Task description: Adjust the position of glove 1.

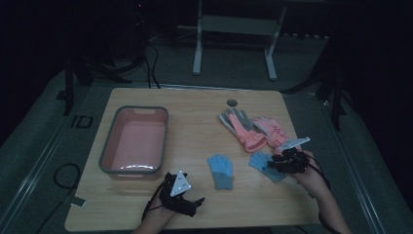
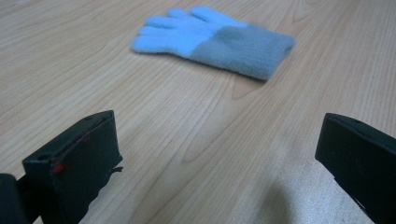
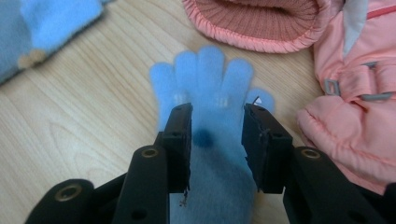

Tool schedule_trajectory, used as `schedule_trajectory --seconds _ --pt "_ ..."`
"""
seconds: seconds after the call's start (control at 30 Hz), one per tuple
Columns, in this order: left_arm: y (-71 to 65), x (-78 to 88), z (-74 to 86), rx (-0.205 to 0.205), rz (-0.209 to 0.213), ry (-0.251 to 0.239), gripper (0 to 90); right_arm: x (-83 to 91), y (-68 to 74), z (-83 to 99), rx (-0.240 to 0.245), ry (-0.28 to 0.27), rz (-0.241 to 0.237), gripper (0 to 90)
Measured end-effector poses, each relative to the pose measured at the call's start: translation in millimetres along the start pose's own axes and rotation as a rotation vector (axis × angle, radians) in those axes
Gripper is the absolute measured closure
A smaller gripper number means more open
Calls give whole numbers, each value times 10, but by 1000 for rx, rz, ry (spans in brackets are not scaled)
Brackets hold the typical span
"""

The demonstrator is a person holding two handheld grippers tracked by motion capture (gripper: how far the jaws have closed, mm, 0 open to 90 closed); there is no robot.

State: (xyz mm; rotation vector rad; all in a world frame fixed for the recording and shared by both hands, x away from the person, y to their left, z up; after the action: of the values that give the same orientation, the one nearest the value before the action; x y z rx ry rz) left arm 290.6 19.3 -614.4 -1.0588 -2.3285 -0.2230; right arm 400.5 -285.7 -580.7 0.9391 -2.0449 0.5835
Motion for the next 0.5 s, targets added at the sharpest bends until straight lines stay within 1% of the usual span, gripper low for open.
schedule_trajectory --seconds 0.1,0.23,0.27,0.33,0.37,0.4,0.43,0.47,0.5 --pt "-1 0 1 -3 -1 1 0 -73 -36 17 -15 -7 -10 640" --pt "1 -2 1 2 2 2 0 -149 14 17 -15 -21 -42 639" --pt "1 -2 1 1 1 3 0 -182 21 35 -13 -9 -43 639" --pt "-1 -1 1 -1 2 1 0 -255 1 93 -2 25 -19 646" --pt "-1 1 0 -2 1 -1 0 -255 1 93 -2 25 -19 646" --pt "5 5 -2 4 -3 -5 0 -259 3 100 -10 16 -11 713" --pt "8 6 -2 6 0 -5 0 -257 22 102 -5 16 -12 768" --pt "8 6 -2 6 0 -5 0 -257 22 102 -5 16 -12 768" --pt "10 9 -4 8 1 -8 0 -259 45 101 -10 15 -21 809"
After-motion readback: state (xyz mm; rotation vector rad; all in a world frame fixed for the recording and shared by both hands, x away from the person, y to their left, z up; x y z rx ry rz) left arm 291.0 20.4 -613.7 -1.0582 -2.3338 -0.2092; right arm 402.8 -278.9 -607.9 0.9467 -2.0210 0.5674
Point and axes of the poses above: each handheld gripper's, and its own axes: x roughly backward along the jaws, z roughly out of its underside, y roughly to its left, the point moved 9 cm from there along -x, roughly forward along the jaws, and after that the axes turned 6 degrees about x, right-handed, at the moved point
